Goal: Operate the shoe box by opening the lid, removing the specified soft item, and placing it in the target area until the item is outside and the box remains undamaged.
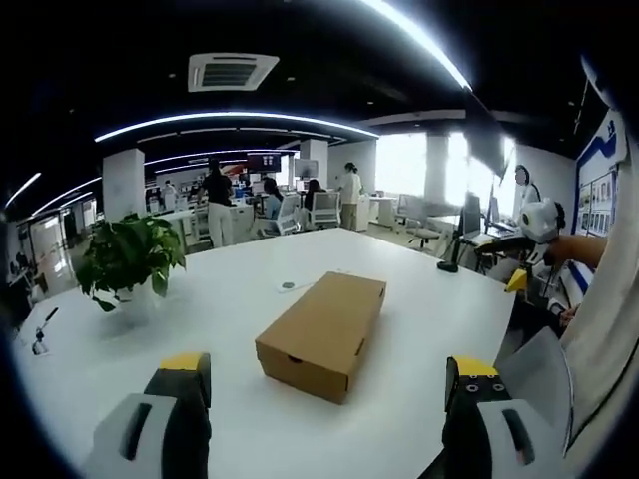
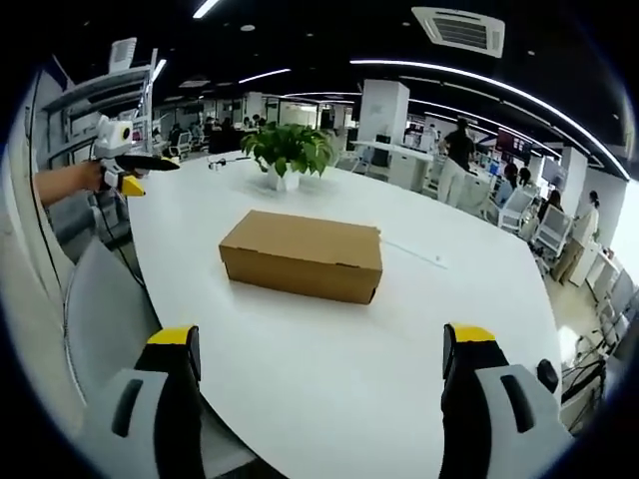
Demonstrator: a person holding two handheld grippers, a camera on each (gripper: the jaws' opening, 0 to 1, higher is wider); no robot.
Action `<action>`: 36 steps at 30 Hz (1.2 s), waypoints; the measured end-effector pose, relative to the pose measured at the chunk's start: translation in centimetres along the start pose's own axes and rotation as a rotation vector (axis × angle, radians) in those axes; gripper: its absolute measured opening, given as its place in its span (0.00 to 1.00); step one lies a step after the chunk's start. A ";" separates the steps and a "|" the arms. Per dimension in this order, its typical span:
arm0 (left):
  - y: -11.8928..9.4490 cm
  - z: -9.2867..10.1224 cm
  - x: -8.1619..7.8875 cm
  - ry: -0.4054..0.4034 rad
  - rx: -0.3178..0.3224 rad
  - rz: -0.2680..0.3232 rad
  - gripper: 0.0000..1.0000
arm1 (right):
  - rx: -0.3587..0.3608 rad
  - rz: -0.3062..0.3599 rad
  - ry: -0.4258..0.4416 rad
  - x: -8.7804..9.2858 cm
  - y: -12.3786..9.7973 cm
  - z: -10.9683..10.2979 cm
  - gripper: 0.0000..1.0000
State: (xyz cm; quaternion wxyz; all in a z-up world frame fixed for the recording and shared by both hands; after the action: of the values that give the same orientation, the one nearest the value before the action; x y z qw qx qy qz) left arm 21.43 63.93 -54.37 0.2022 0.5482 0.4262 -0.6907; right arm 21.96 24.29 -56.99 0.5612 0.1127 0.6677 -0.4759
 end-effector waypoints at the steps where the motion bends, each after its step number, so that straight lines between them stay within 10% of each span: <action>1: -0.1 0.1 0.2 -0.002 0.001 0.000 1.00 | -0.002 0.001 0.001 0.0 0.1 -0.1 0.96; 36: 0.1 -0.4 0.7 -0.049 -0.033 -0.054 1.00 | -0.034 0.020 0.025 -0.1 -0.2 0.3 0.96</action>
State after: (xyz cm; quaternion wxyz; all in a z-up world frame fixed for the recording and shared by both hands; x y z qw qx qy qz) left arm 21.47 64.31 -55.08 0.2029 0.5162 0.4469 -0.7019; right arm 22.04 24.05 -56.76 0.5594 0.1161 0.6815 -0.4573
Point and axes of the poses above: the point that each gripper's makers call its tool centre point, and the gripper's own axes: y roughly forward along the fingers, z roughly to its right, x roughly out of its underside, the point moved 5 cm from there along -y, roughly backward along the fingers, and after that the axes turned 1 degree about -z, right-handed, at the moved point
